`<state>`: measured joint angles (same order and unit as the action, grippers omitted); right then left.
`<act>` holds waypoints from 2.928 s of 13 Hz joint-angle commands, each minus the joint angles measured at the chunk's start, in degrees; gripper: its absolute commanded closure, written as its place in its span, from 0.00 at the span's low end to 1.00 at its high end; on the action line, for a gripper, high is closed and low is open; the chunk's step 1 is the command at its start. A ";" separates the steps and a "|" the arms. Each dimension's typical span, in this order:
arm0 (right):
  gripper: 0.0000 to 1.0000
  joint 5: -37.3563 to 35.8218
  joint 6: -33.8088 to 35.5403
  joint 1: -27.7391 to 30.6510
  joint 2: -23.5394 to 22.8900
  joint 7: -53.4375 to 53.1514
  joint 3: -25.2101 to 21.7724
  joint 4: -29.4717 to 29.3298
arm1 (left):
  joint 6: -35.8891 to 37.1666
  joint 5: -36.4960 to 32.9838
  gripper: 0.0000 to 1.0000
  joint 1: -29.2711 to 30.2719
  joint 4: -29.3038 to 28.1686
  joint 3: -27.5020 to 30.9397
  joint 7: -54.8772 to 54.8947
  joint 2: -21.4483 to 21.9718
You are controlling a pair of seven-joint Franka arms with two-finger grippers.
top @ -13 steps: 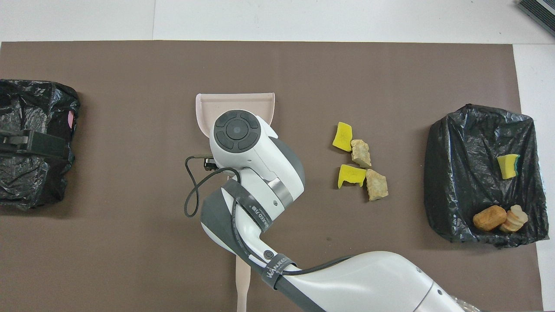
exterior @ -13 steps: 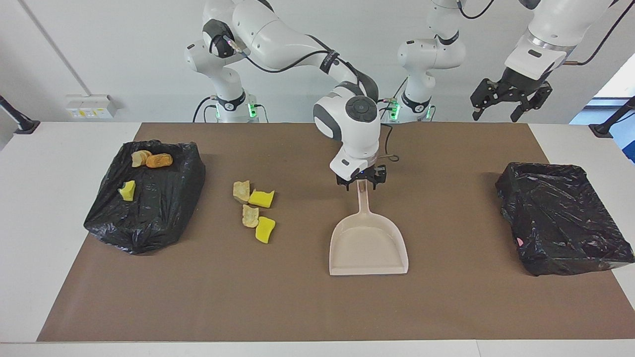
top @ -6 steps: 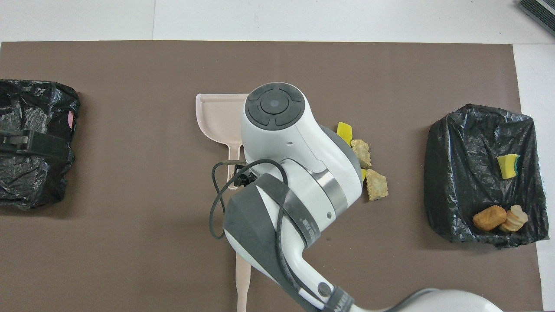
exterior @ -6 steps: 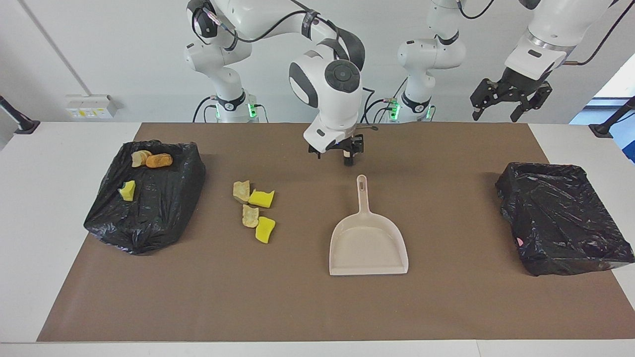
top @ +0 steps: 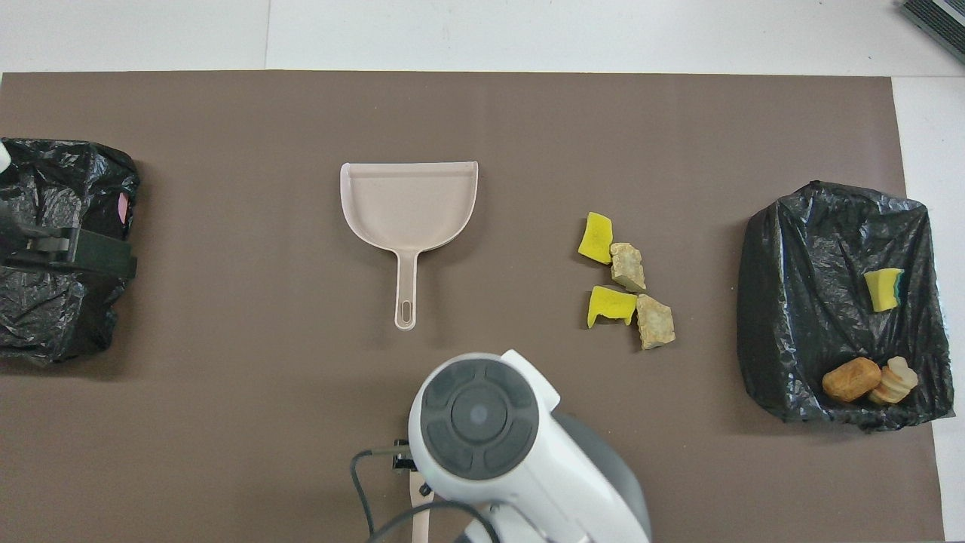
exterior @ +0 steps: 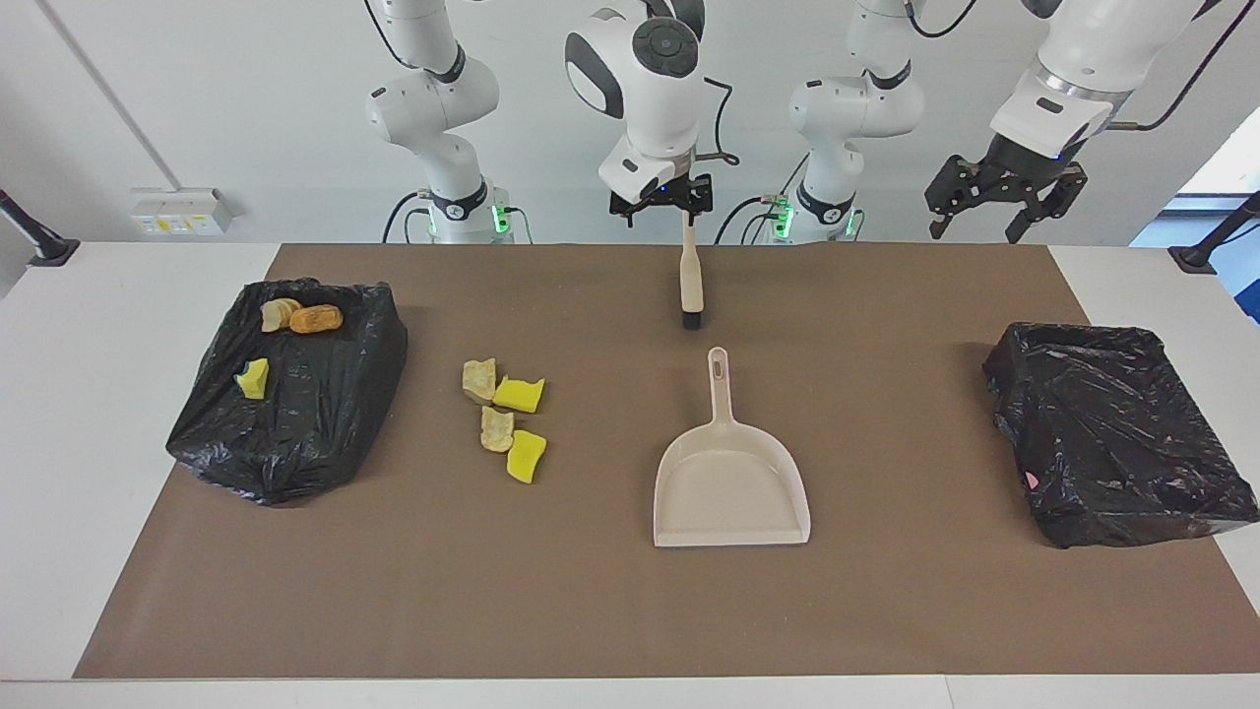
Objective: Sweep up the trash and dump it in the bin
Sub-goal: 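Bring the dustpan back and set it on the mat with the right gripper, then reach the left gripper to the dustpan handle while the right gripper reaches the brush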
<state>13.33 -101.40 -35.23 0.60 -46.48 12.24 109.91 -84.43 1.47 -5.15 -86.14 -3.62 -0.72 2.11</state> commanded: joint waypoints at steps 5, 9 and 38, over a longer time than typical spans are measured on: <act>0.00 6.53 -20.30 -10.19 5.47 -10.55 -0.20 20.33 | -14.07 -0.24 0.00 -1.00 -9.37 -9.11 -7.26 -1.76; 0.00 6.62 -29.99 -14.33 -0.33 -13.29 -0.29 21.40 | -22.34 -0.33 0.00 -1.00 -15.45 -13.33 -9.82 -2.99; 1.00 -10.14 9.38 17.02 15.66 15.33 -0.73 17.09 | -41.69 -8.15 0.16 -1.80 -26.27 -24.77 -23.18 -16.79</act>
<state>6.48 -93.11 -22.46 17.54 -36.96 10.68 127.85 -126.03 -5.35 -7.03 -110.53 -28.18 -22.84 -16.58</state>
